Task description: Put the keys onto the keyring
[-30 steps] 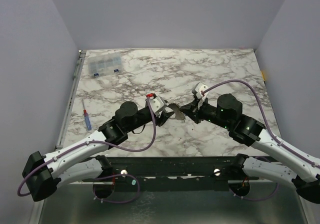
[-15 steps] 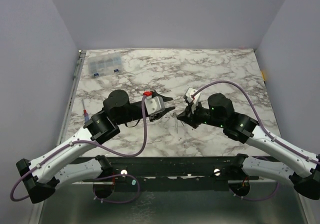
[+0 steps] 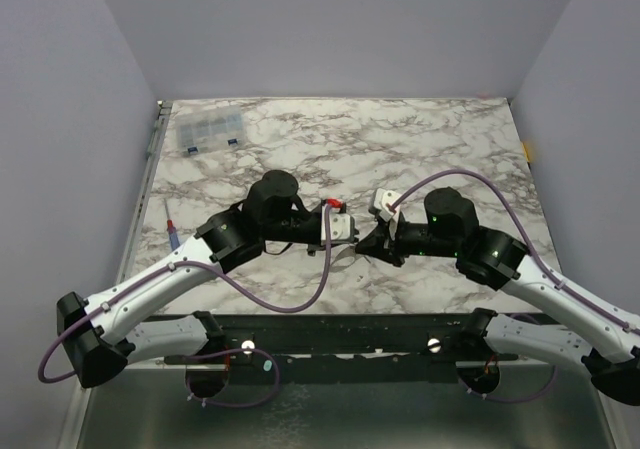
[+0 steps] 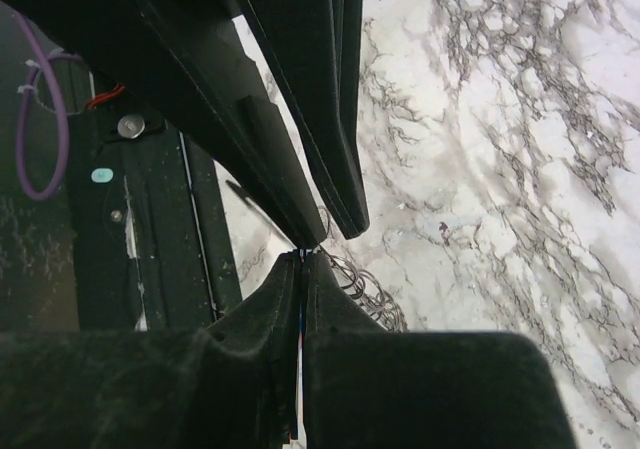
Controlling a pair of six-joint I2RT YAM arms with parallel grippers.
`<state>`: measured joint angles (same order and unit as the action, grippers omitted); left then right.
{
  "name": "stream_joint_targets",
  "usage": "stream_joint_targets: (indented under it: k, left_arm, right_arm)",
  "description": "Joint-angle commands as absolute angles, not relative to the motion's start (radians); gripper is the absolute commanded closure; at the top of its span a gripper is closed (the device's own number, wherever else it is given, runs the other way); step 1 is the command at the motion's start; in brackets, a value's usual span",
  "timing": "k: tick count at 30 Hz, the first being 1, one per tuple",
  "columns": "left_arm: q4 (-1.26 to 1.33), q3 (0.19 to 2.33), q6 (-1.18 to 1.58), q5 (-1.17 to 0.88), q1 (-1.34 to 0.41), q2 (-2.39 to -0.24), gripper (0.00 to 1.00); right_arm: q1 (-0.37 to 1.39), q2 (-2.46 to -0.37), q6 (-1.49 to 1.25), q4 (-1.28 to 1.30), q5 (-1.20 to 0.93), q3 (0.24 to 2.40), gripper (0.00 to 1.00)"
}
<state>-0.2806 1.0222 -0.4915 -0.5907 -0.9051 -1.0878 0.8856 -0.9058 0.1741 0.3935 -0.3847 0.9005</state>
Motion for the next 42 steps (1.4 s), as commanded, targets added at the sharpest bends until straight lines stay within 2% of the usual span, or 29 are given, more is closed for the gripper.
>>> stream_joint_targets:
  k: [1, 12, 17, 21, 26, 33, 42]
  left_arm:
    - [-0.364, 1.073, -0.563, -0.684, -0.903, -1.113, 0.8]
    - [-0.407, 1.05, -0.591, -0.728, -0.902, -1.11, 0.73]
    - [-0.408, 1.037, -0.596, -0.735, -0.901, -1.103, 0.61]
    - [-0.407, 1.032, -0.6, -0.729, -0.901, -1.117, 0.61]
    - [-0.409, 1.028, -0.605, -0.718, -0.901, -1.134, 0.66]
    - [-0.409, 1.035, -0.606, -0.722, -0.901, -1.171, 0.79]
    - [-0.407, 1.039, -0.608, -0.713, -0.901, -1.192, 1.0]
  right_arm:
    - [0.89, -0.905, 0.216, 0.434, -0.442, 0.948, 0.99]
    - [0.89, -0.912, 0.245, 0.485, -0.43, 0.977, 0.99]
    - [0.89, -0.92, 0.245, 0.495, -0.431, 0.981, 0.99]
    - [0.891, -0.925, 0.245, 0.494, -0.439, 0.992, 0.99]
    - [0.89, -0.913, 0.247, 0.486, -0.445, 0.996, 0.99]
    - [0.89, -0.913, 0.253, 0.486, -0.495, 1.007, 0.99]
    - [0.89, -0.905, 0.265, 0.475, -0.512, 1.002, 0.99]
